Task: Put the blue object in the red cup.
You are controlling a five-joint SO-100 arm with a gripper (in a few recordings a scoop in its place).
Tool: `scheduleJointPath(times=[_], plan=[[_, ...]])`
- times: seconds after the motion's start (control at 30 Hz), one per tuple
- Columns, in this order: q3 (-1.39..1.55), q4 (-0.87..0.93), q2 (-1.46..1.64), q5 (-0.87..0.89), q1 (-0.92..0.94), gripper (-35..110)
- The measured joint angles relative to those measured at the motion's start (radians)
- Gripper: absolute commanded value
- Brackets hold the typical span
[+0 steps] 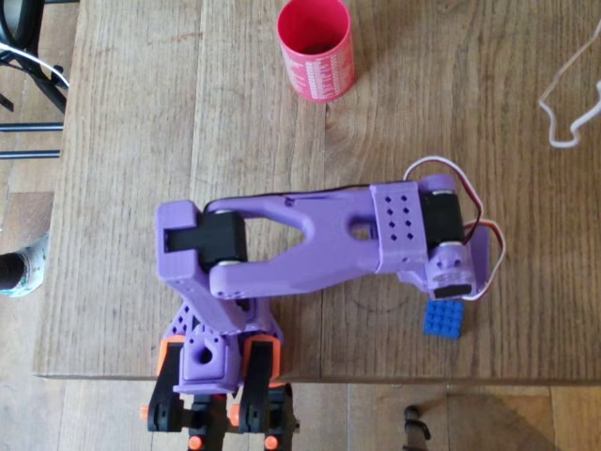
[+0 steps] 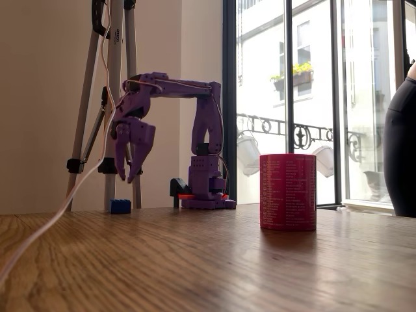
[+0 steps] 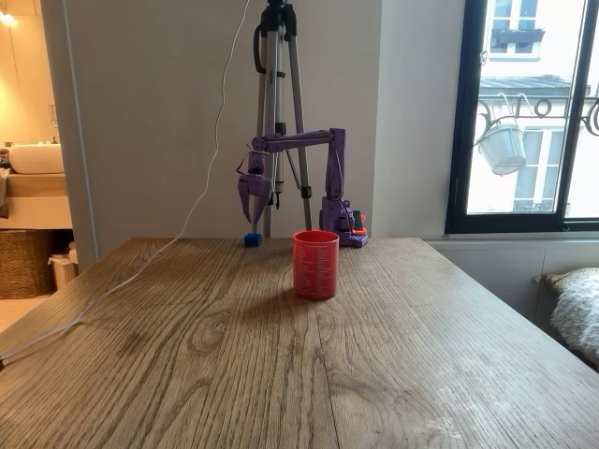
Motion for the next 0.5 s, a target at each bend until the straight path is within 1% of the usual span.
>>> scheduleJointPath(times=[0.27,0.33,0.43,0.5], plan=[[0.000,-0.018,-0.014,-0.015,0.032,1],[0.000,-0.023,-0.014,-0.028,0.028,3],[0.000,-0.028,-0.014,-0.038,0.043,12],[0.000,-0.023,-0.014,-0.043,0.046,25]])
